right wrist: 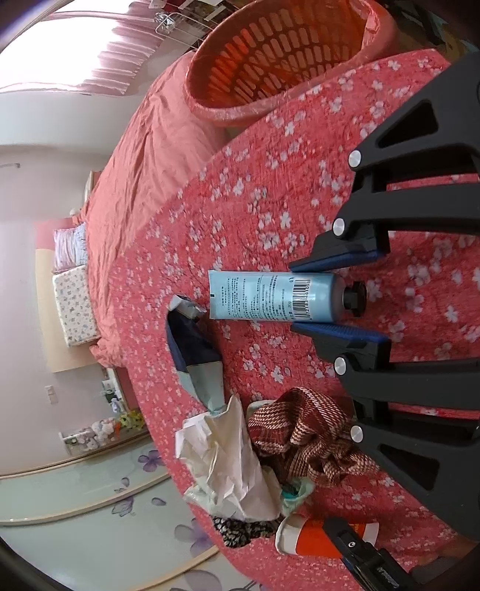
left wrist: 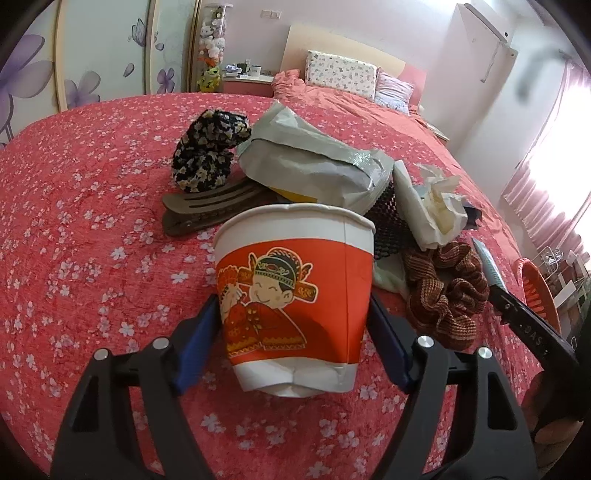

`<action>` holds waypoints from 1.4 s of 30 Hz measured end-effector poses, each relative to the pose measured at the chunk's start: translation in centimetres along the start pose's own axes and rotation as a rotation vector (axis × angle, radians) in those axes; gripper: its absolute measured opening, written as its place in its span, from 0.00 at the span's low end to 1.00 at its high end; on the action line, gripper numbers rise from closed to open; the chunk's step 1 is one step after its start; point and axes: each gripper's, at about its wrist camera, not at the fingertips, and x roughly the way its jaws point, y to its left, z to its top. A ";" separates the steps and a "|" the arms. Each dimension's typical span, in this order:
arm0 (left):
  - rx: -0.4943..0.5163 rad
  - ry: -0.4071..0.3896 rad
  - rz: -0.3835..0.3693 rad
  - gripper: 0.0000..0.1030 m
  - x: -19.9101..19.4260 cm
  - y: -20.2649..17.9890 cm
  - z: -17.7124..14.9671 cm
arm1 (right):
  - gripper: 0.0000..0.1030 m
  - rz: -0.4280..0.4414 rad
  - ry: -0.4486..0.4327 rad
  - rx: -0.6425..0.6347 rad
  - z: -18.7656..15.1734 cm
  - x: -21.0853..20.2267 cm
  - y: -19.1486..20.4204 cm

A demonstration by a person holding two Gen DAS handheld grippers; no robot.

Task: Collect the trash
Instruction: 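Carry the cup and tube to the orange basket and release both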

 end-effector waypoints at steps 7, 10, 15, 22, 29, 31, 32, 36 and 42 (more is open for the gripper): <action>0.015 -0.049 0.003 0.73 -2.3 -0.2 0.2 | 0.26 -0.002 -0.051 0.021 0.1 -1.9 -1.2; 0.029 -0.076 -0.003 0.73 -3.6 -0.9 0.6 | 0.26 -0.007 -0.077 0.032 0.1 -2.9 -1.6; 0.072 -0.109 -0.044 0.73 -5.7 -3.7 1.3 | 0.26 -0.018 -0.125 0.073 0.3 -5.0 -3.8; 0.155 -0.121 -0.139 0.73 -6.8 -9.7 1.7 | 0.27 -0.080 -0.211 0.110 0.2 -7.8 -6.9; 0.248 -0.100 -0.252 0.73 -5.9 -17.2 1.5 | 0.27 -0.153 -0.281 0.173 0.6 -10.1 -11.0; 0.279 -0.092 -0.279 0.73 -5.5 -19.7 1.3 | 0.27 -0.174 -0.294 0.195 0.5 -10.4 -12.6; 0.290 -0.086 -0.292 0.73 -5.2 -20.6 1.2 | 0.27 -0.181 -0.297 0.204 0.5 -10.5 -13.2; 0.346 -0.057 -0.344 0.73 -3.6 -25.1 0.8 | 0.27 -0.207 -0.303 0.250 0.4 -10.2 -15.6; 0.428 -0.028 -0.398 0.73 -1.4 -30.6 -0.1 | 0.27 -0.227 -0.301 0.305 0.1 -9.3 -18.6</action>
